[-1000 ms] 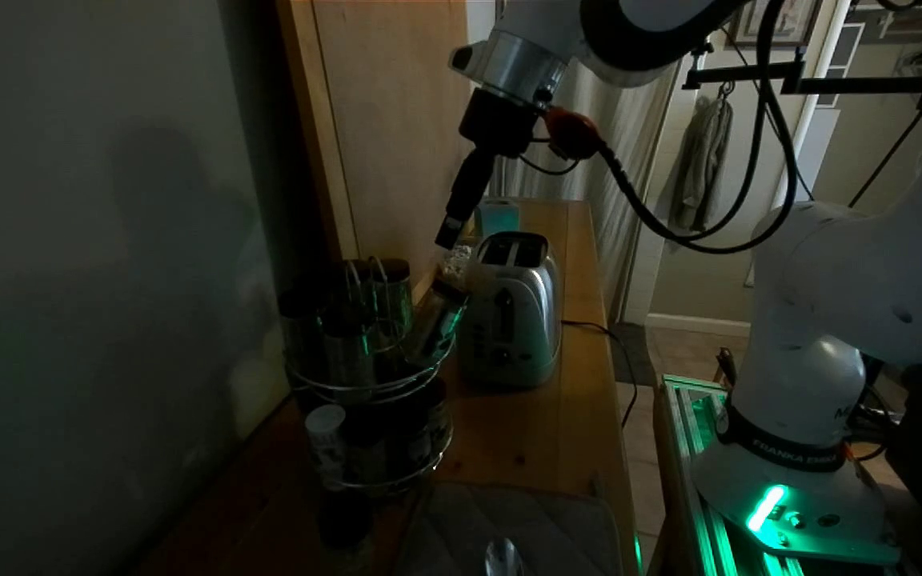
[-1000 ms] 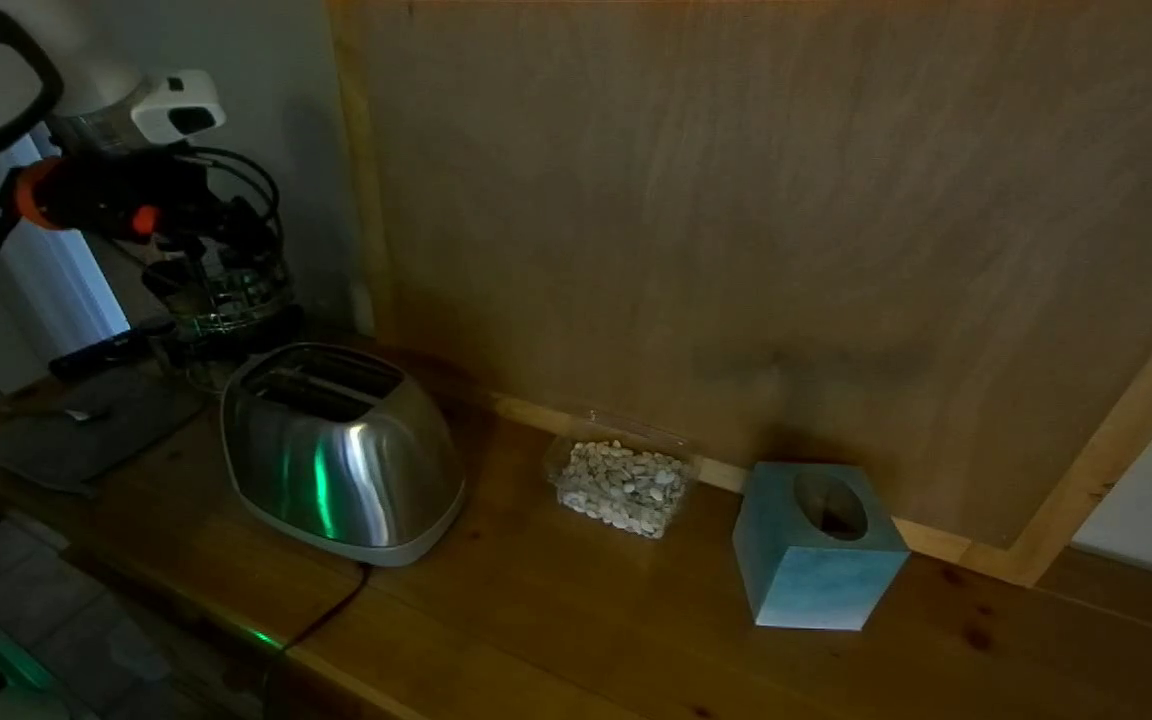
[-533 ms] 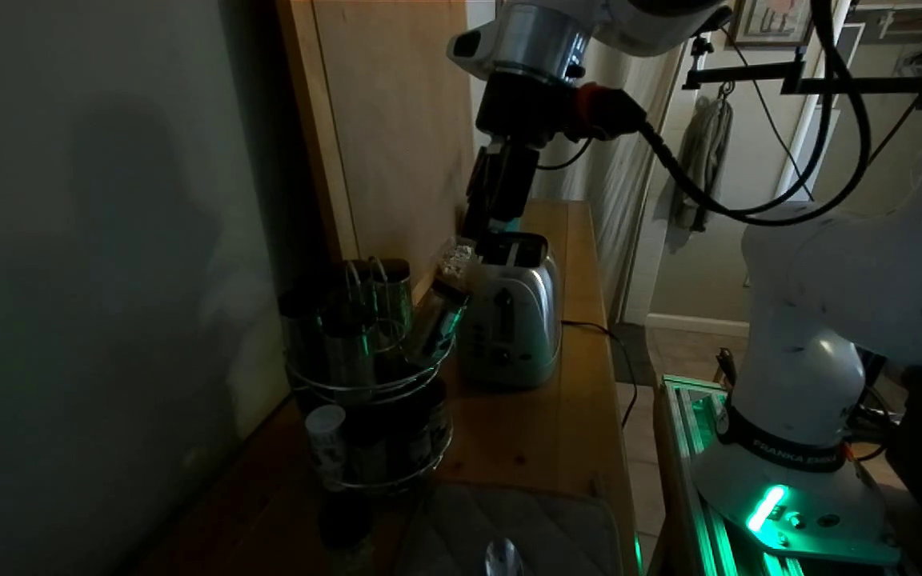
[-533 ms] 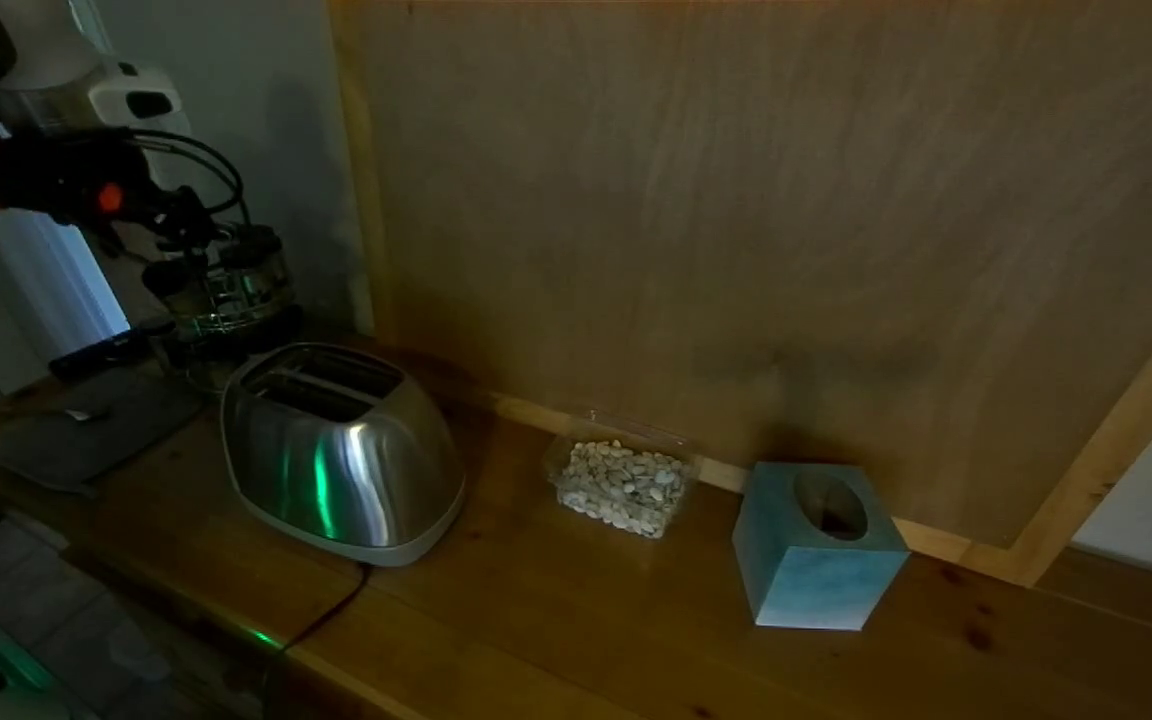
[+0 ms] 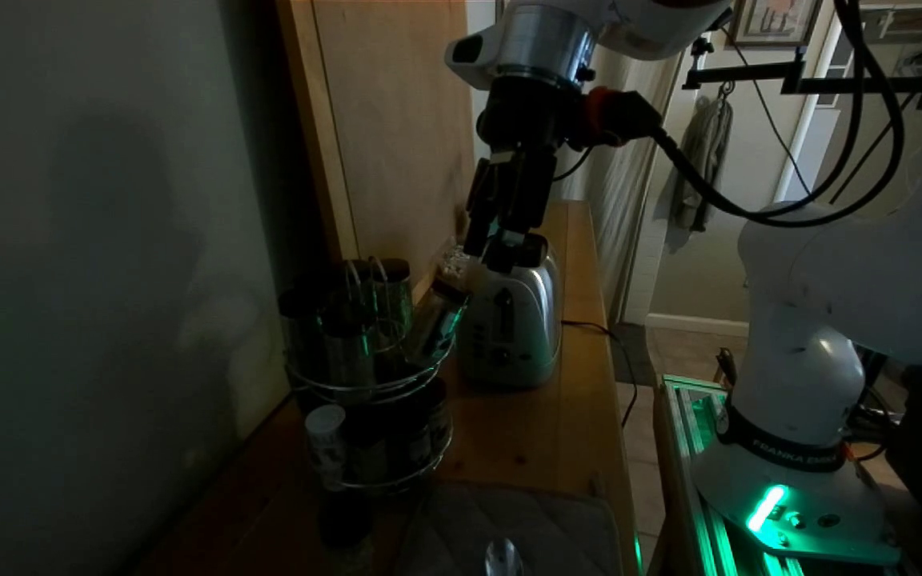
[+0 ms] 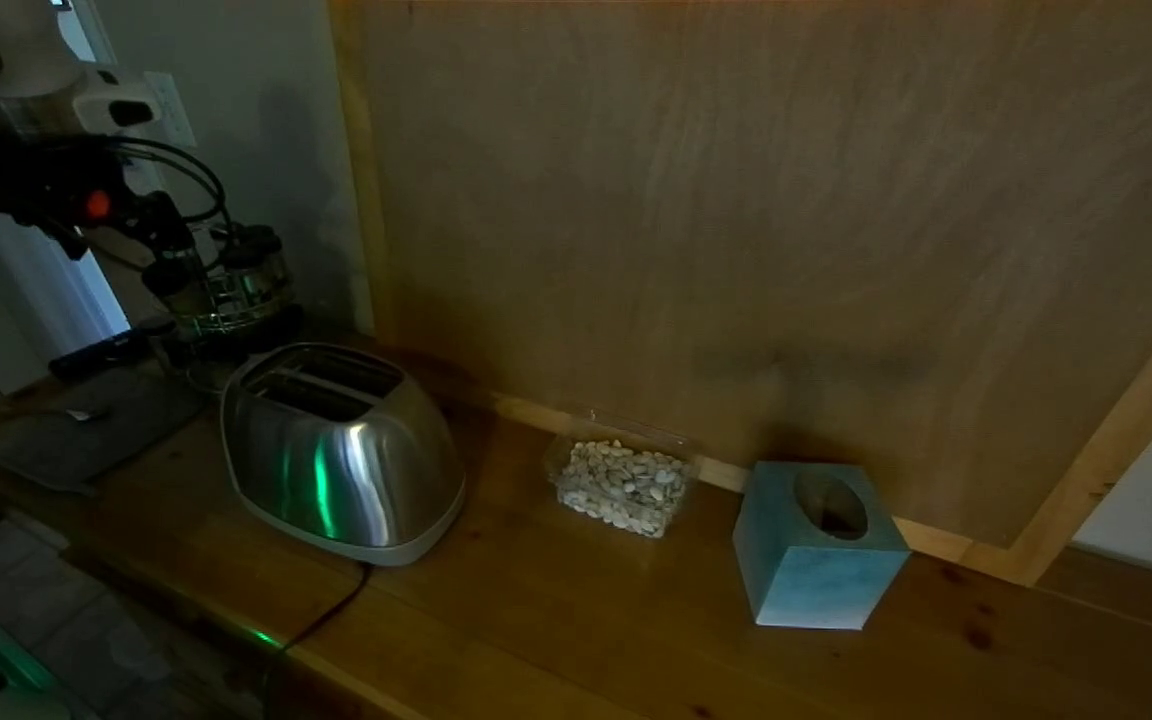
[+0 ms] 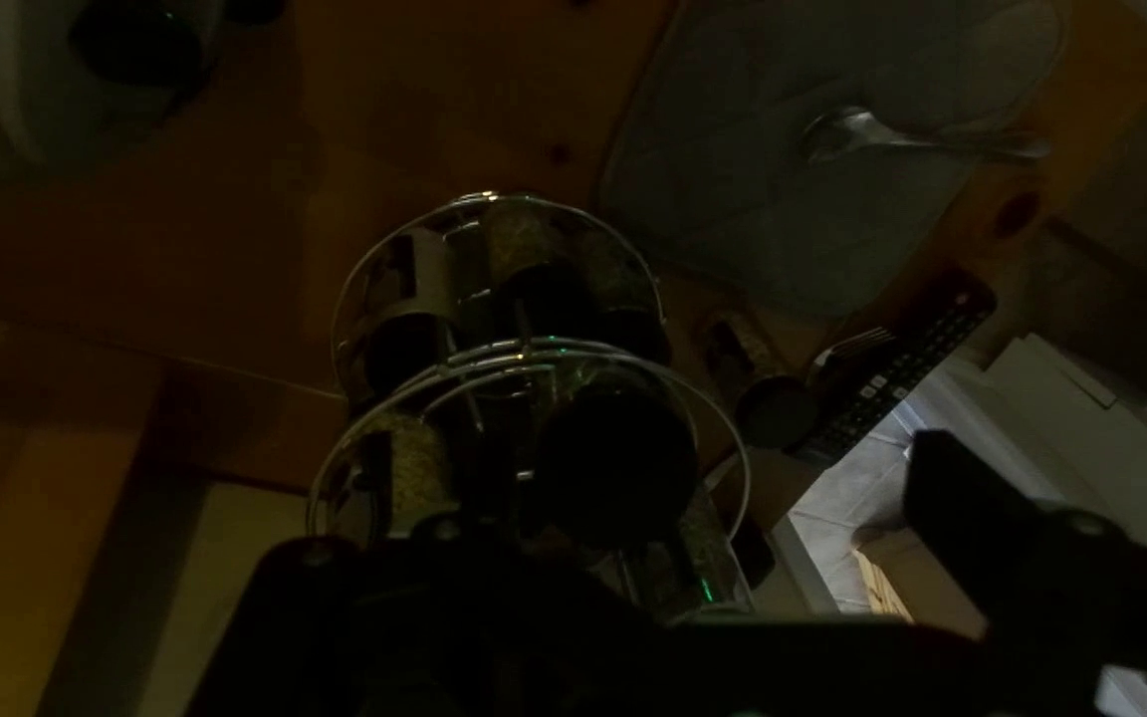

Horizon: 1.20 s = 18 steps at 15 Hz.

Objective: Straighten the tilted spice bottle on the rack

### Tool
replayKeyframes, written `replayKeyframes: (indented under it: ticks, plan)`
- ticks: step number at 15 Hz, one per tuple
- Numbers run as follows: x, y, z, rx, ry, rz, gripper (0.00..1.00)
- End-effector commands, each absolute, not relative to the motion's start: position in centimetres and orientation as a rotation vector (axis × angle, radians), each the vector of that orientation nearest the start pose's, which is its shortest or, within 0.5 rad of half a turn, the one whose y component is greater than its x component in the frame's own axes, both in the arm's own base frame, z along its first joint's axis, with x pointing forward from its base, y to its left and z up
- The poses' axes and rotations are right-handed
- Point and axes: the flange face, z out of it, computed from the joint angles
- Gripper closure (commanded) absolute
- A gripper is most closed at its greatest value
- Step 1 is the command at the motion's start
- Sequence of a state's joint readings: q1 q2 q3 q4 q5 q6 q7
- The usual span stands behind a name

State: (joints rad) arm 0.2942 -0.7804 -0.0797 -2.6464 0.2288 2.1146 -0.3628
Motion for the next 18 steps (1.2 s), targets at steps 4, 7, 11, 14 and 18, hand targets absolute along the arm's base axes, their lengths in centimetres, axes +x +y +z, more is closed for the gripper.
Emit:
replayKeyframes:
  ticks: [4,7,11,14,18]
  plan:
    - [33.5,8.9,48.5,-2.771,-0.706,-0.429,0.01]
    - [33.7,9.2,47.8,-2.775,-0.705,-0.436,0.28]
    - [34.2,9.3,47.4,-2.773,-0.679,-0.483,0.58]
    - [34.6,9.5,47.5,-2.768,-0.674,-0.519,0.73]
    - [34.9,9.9,47.3,-2.769,-0.679,-0.526,0.32]
